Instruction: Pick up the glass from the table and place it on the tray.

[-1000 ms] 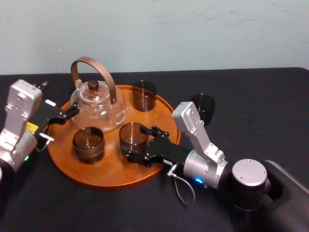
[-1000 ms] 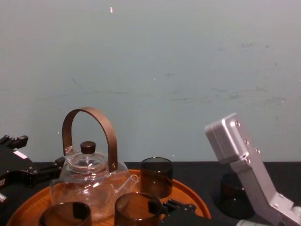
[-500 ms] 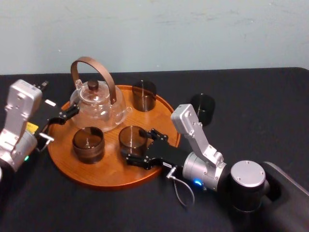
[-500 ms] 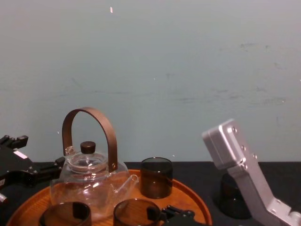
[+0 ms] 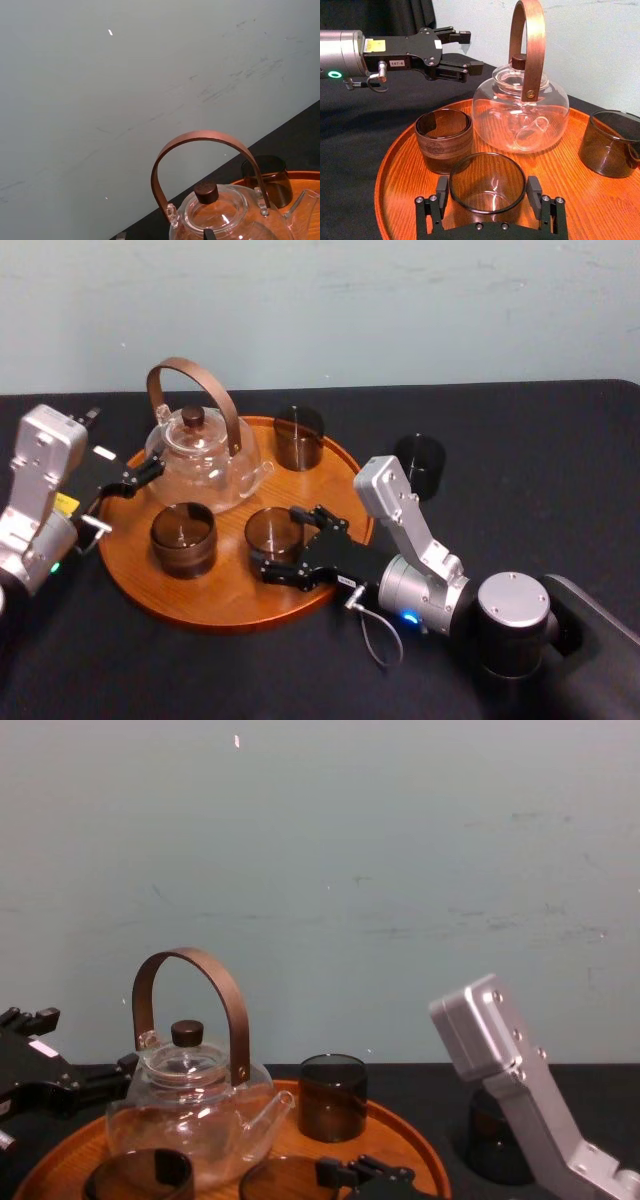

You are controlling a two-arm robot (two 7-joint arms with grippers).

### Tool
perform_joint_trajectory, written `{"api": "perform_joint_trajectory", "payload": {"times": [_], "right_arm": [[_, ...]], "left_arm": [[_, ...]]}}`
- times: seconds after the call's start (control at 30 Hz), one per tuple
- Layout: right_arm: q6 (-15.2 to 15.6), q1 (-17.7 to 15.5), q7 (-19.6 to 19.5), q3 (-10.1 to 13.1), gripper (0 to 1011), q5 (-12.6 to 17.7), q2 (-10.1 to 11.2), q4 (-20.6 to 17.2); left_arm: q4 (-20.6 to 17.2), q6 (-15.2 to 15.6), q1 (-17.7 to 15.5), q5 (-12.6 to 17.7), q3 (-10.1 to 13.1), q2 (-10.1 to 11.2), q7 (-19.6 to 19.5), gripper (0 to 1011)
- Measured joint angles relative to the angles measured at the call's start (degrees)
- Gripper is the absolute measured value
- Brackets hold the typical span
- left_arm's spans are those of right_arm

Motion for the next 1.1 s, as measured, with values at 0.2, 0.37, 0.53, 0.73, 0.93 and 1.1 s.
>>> {"api": "perform_joint_trajectory", "payload": {"times": [0.2, 0.37, 0.53, 0.73, 0.93, 1.1], "right_arm": [[0.0, 0.0, 0.0, 0.0, 1002, 0.0, 0.0, 0.0], [-0.3, -0.4, -0.1, 0.4, 1002, 0.3, 0.3, -0.6], [-0.6, -1.3, -0.9, 1.0, 1002, 0.3, 1.1, -2.9], [-0.7, -3.4, -2.6, 2.0, 1002, -0.3, 2.8, -7.8], [-0.6, -6.3, -3.5, 3.6, 1002, -0.3, 5.0, -12.7], [-0.9, -9.0, -3.8, 5.1, 1002, 0.2, 6.8, -15.7]], "left_arm": [[0.0, 0.0, 0.0, 0.0, 0.0, 0.0, 0.0, 1001], [0.0, 0.0, 0.0, 0.0, 0.0, 0.0, 0.0, 1001], [0.0, 0.0, 0.0, 0.0, 0.0, 0.0, 0.0, 1001], [0.0, 0.0, 0.0, 0.0, 0.0, 0.0, 0.0, 1001], [0.0, 0.0, 0.0, 0.0, 0.0, 0.0, 0.0, 1001], [0.0, 0.0, 0.0, 0.0, 0.0, 0.0, 0.0, 1001]]}}
